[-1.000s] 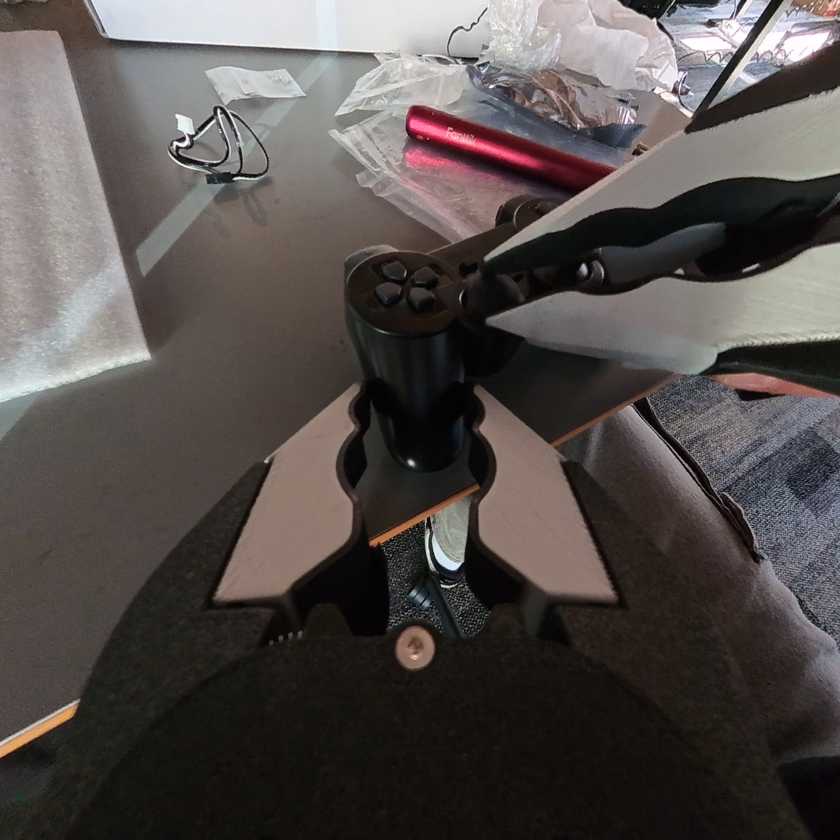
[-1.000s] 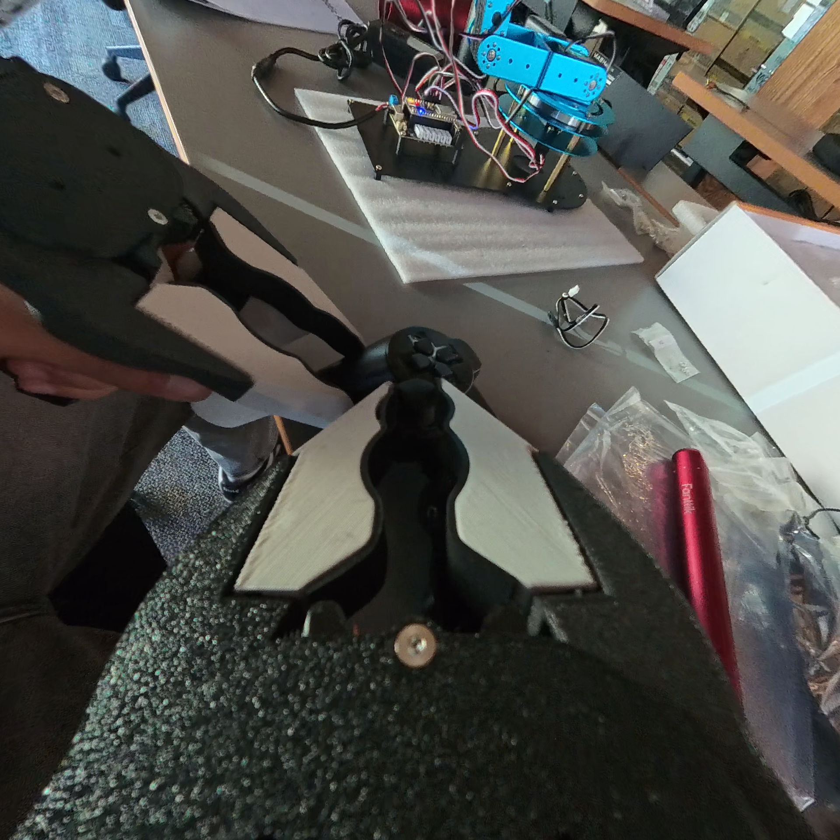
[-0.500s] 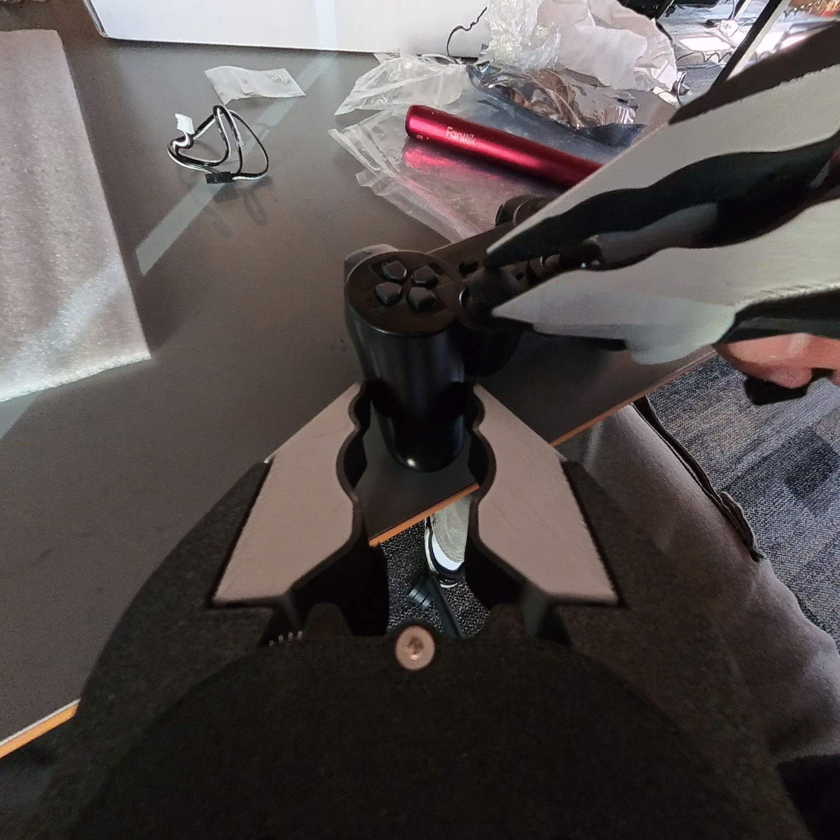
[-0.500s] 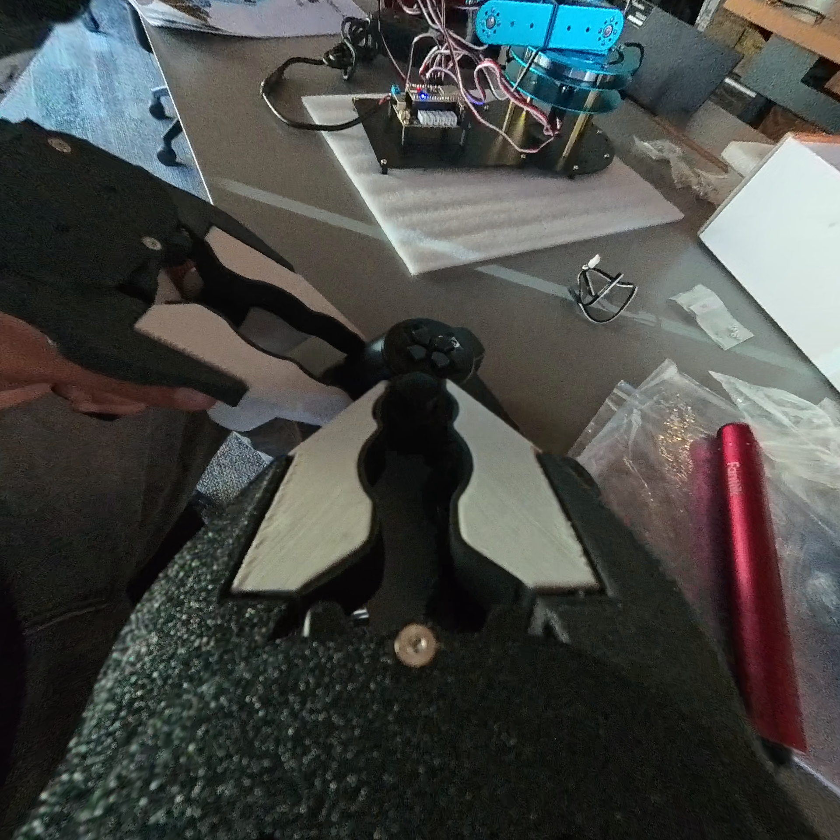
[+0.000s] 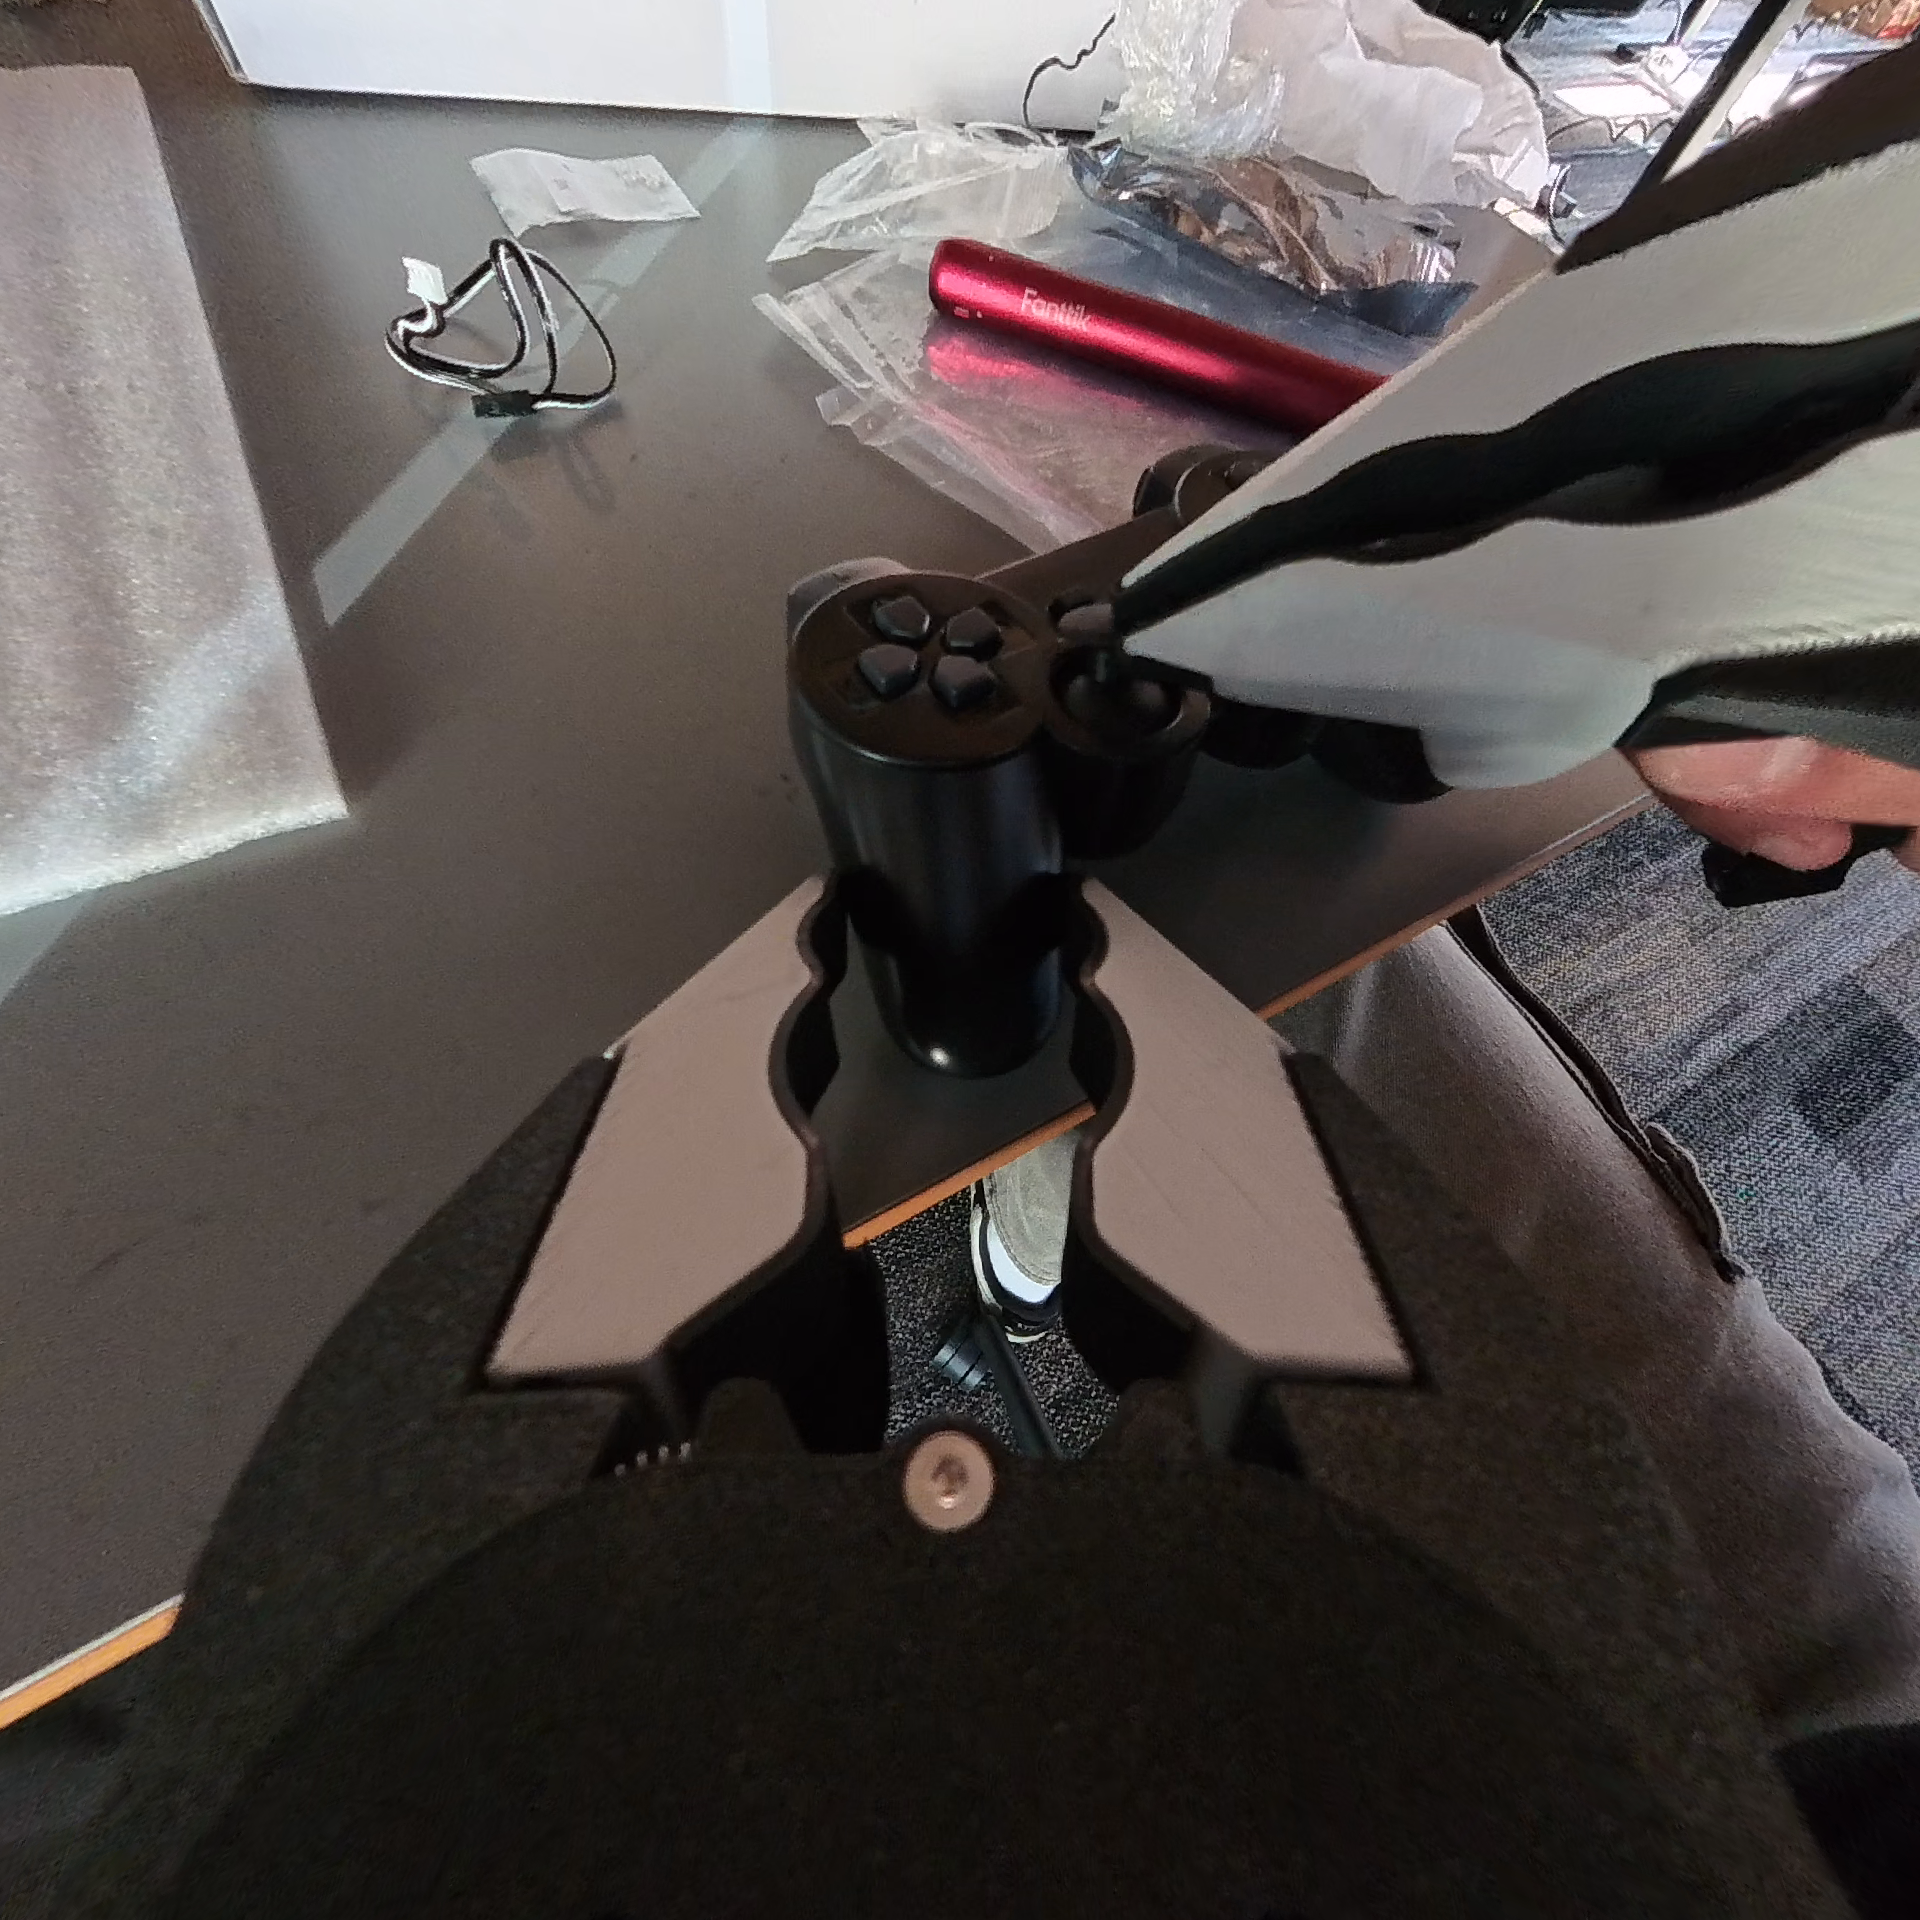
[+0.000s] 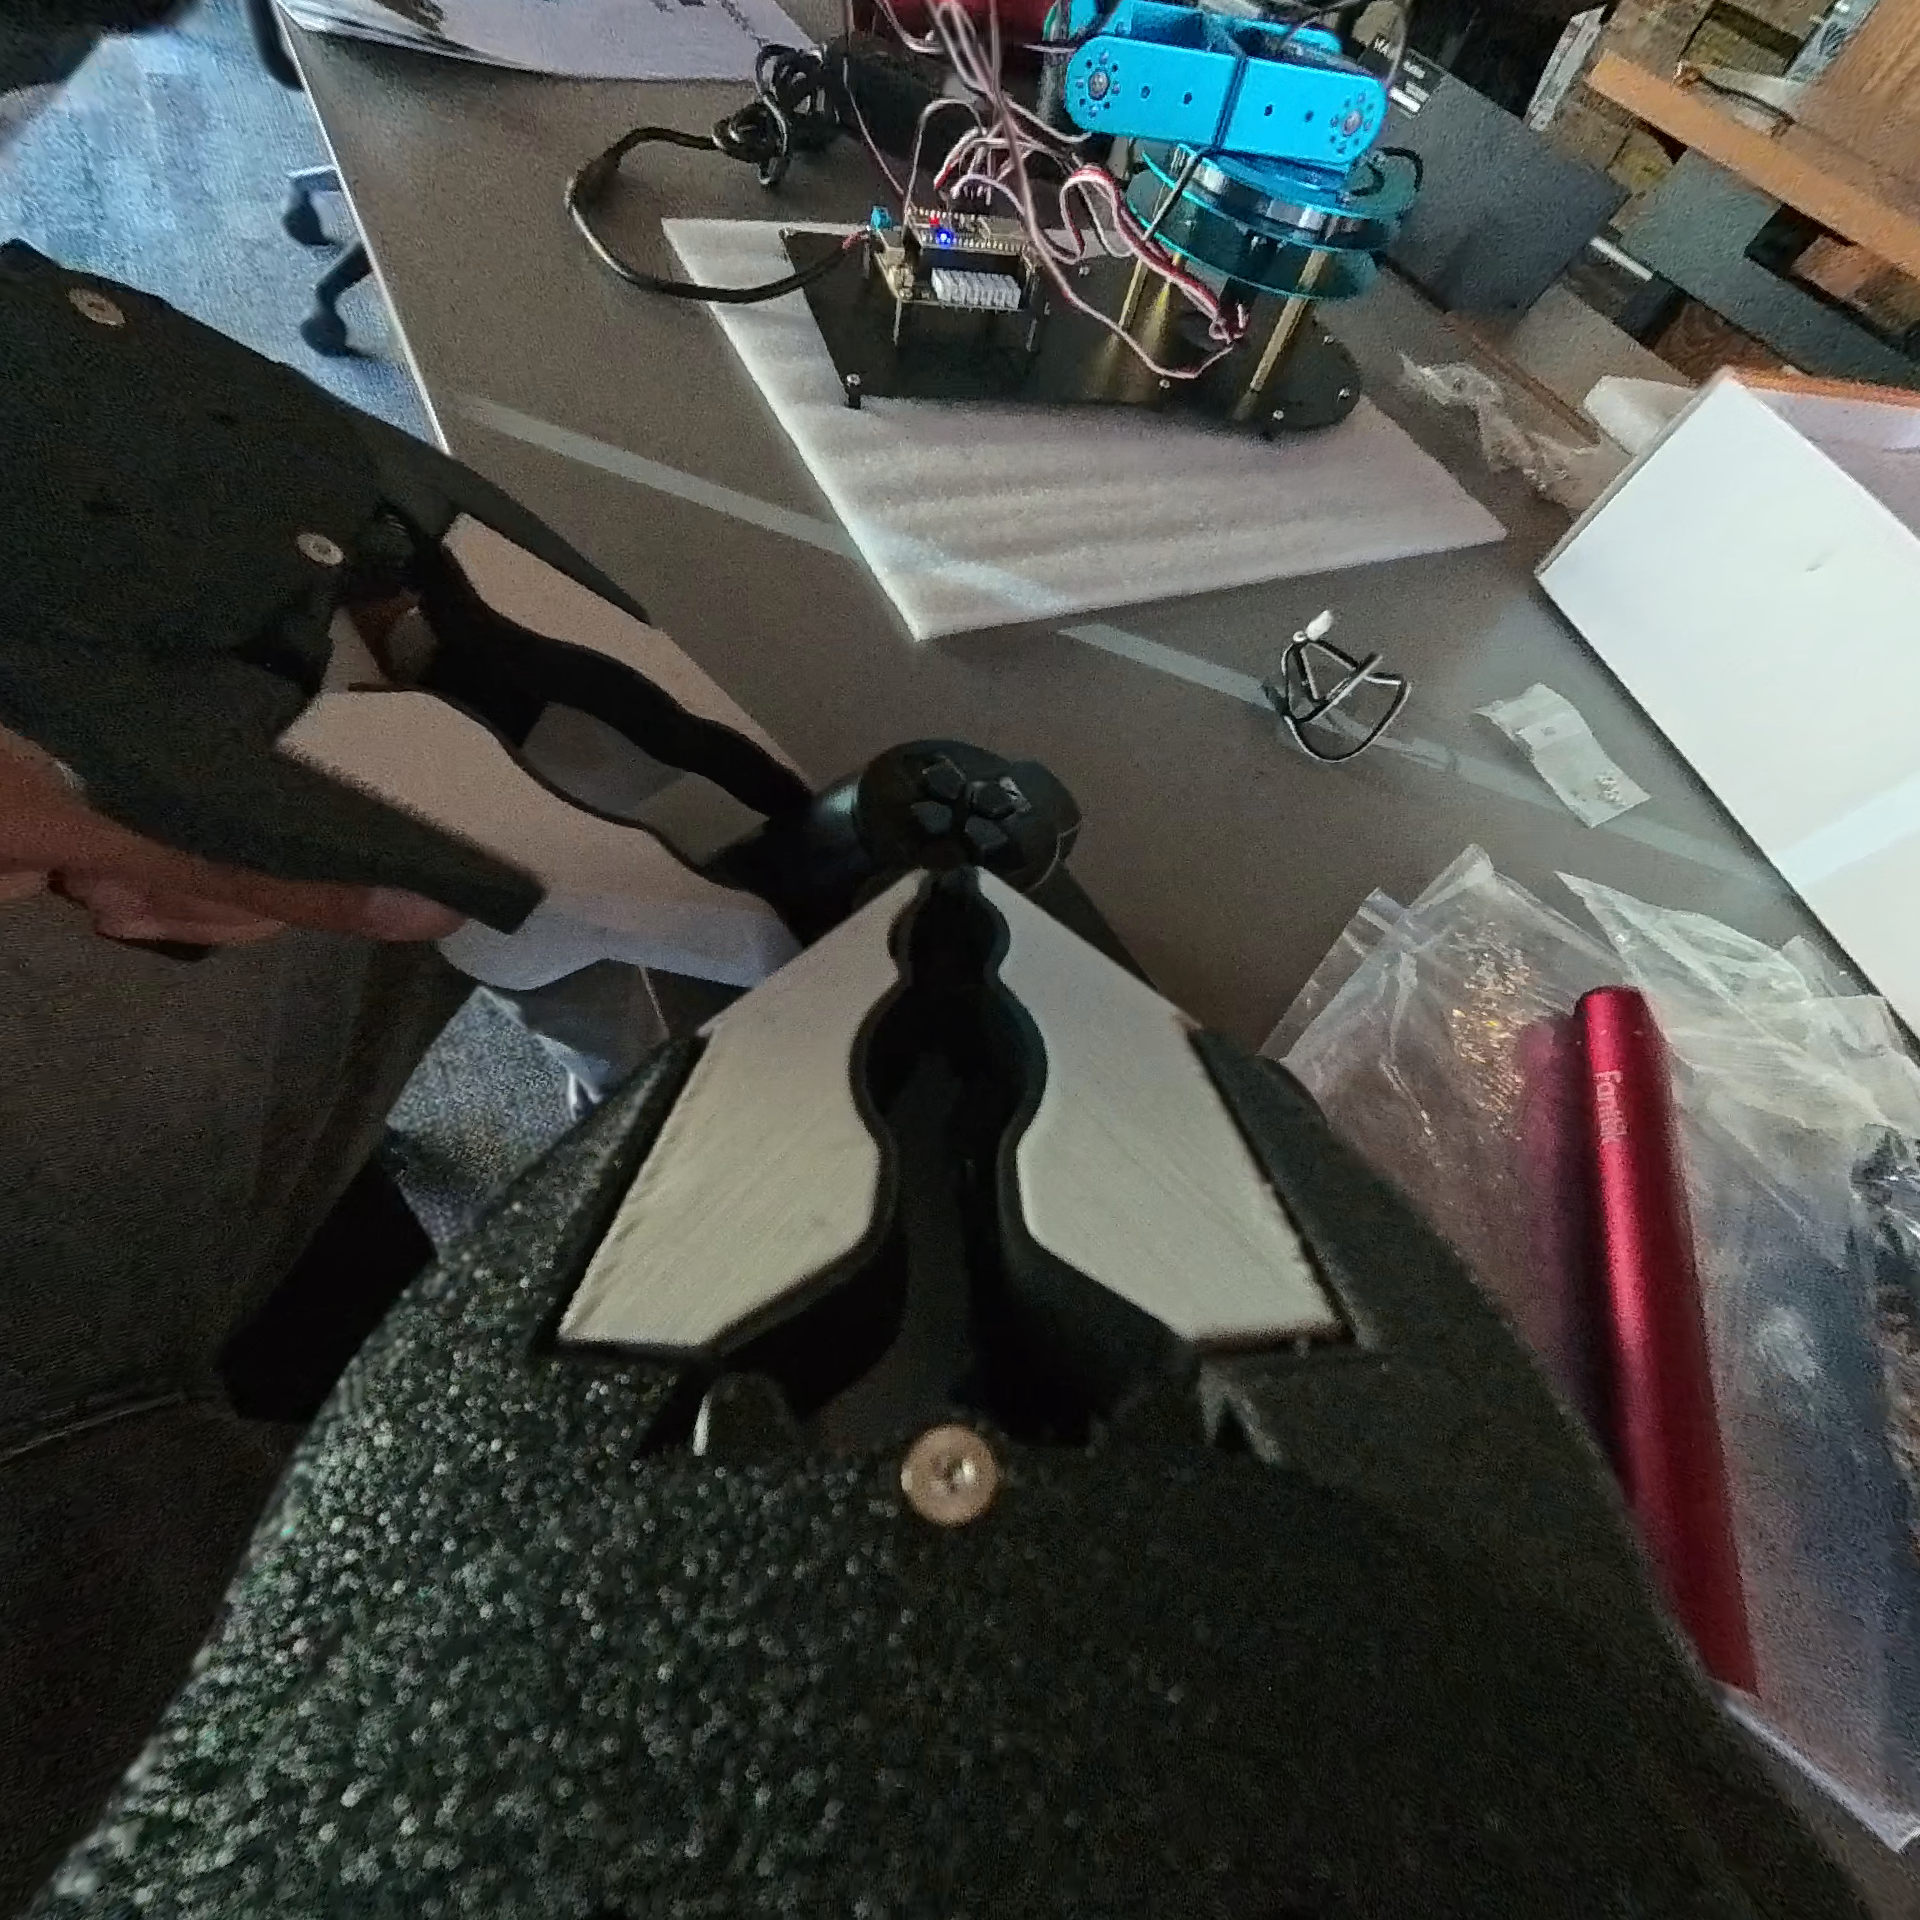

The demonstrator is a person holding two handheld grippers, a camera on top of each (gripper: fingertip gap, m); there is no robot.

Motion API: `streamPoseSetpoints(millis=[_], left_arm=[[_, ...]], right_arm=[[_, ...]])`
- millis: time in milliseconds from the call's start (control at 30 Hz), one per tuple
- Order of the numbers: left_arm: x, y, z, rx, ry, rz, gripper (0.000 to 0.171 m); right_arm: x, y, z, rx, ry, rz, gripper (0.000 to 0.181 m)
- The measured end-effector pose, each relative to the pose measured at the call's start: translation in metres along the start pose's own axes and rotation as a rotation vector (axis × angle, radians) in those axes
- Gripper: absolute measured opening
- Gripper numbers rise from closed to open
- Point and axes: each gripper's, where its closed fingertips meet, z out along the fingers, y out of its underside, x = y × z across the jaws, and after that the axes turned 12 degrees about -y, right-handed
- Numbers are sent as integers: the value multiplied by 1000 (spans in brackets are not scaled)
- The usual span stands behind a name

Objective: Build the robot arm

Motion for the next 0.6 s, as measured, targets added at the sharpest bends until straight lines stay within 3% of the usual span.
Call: streamPoseSetpoints(millis=[33,200,300,367,467,533,600], left_arm=[[0,0,0,0,1,0,41],[-1,0,0,0,2,1,41],[-3,1,-2,-3,1,-2,40],[-6,2,-4,0,4,-10,40],[-10,3,-6,-9,1,-20,41],[-10,4,-6,-18,17,-37,40],[-8,2,-6,-26,55,-79,40]], right_arm=[[0,0,0,-5,10,-8,2],[-7,-9,-3,24,-46,22,25],[18,-12,-27,66,39,29,39],[37,6,-45,80,49,131,48],[44,58,-54,-1,-74,361,77],[33,74,-54,-28,-180,438,77],[31,66,-56,15,-200,421,73]])
